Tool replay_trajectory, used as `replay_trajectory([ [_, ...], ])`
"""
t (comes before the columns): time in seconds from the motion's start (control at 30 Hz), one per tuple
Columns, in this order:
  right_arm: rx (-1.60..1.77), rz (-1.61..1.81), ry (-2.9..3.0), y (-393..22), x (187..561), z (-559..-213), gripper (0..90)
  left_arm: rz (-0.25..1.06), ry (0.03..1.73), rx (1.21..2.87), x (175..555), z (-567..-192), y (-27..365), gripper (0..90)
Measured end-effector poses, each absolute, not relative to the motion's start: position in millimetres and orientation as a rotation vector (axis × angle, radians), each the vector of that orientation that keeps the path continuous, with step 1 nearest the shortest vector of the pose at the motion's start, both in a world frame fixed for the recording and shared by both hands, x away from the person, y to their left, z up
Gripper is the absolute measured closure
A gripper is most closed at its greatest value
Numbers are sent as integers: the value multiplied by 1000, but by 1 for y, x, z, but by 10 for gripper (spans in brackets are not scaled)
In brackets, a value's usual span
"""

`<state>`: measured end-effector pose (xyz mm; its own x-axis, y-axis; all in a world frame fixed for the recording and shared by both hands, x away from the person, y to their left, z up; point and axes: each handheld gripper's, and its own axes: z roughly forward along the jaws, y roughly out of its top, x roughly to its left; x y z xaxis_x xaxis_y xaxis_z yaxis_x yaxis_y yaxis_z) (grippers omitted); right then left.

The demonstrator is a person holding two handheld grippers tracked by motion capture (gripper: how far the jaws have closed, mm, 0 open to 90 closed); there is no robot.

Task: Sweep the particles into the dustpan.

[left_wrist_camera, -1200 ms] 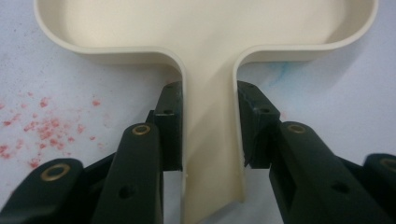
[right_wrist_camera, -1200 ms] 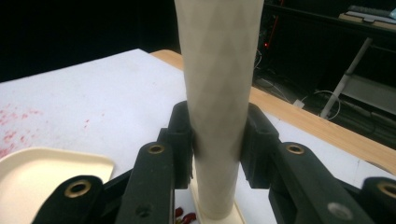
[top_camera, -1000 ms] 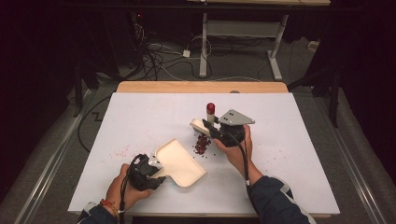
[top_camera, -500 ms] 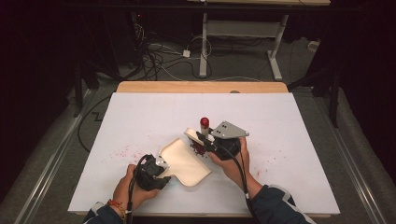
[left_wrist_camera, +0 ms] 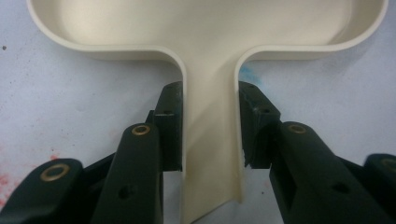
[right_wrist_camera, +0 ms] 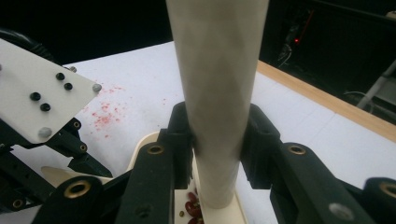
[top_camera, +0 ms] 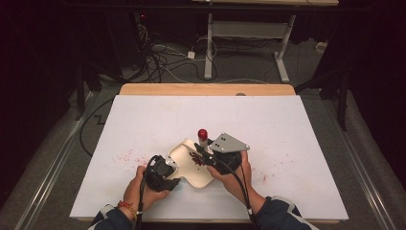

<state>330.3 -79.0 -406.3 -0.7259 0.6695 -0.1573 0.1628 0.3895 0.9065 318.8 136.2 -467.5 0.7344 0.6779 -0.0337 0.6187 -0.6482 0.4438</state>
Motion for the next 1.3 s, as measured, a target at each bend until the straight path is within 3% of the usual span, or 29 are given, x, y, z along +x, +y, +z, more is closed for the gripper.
replay_trajectory([
  [0.7,703,1377,2134,-81,324,-398,703,213,951,2534,324,-467,132,639],
  [1.07,773,1422,2010,-125,336,-373,703,227,919,2571,318,-463,142,639],
  [1.3,849,1306,1989,-154,342,-383,703,211,920,2585,314,-461,146,638],
])
